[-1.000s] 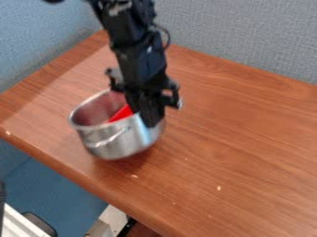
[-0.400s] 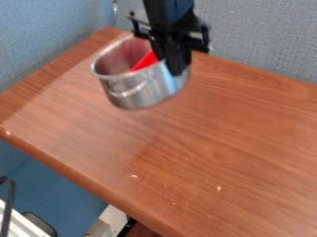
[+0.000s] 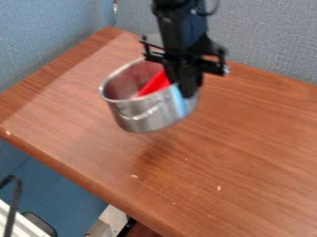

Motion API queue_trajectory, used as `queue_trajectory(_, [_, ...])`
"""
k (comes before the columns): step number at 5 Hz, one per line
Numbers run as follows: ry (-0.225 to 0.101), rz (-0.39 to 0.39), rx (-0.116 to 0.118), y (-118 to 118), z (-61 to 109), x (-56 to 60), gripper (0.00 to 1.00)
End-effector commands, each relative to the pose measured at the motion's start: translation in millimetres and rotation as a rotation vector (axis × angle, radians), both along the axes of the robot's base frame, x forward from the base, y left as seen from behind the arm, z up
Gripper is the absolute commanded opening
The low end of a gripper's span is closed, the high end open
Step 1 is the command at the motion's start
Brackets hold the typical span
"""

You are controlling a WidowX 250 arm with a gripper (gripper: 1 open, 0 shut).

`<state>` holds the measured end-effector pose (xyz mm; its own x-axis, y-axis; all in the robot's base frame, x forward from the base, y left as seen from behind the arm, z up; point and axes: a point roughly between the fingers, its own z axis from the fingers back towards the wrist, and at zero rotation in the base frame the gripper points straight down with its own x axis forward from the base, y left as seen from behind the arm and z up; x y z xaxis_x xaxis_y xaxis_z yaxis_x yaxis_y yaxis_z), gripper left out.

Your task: Move the red object from the metal pot to the table

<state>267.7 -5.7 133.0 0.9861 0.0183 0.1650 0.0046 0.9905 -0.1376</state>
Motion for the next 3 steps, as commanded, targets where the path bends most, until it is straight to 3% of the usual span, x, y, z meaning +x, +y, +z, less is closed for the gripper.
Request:
queue_trajectory(1, [-0.079,0.068,-0.032,22.3,18.8,14.5,0.00])
queue_trajectory(2, [-0.110,0.099,-0.060,38.6,27.2,16.3,0.00])
queue_trajectory(3, [-0.123,-0.047,-0.157,30.7,20.5,12.2,0.00])
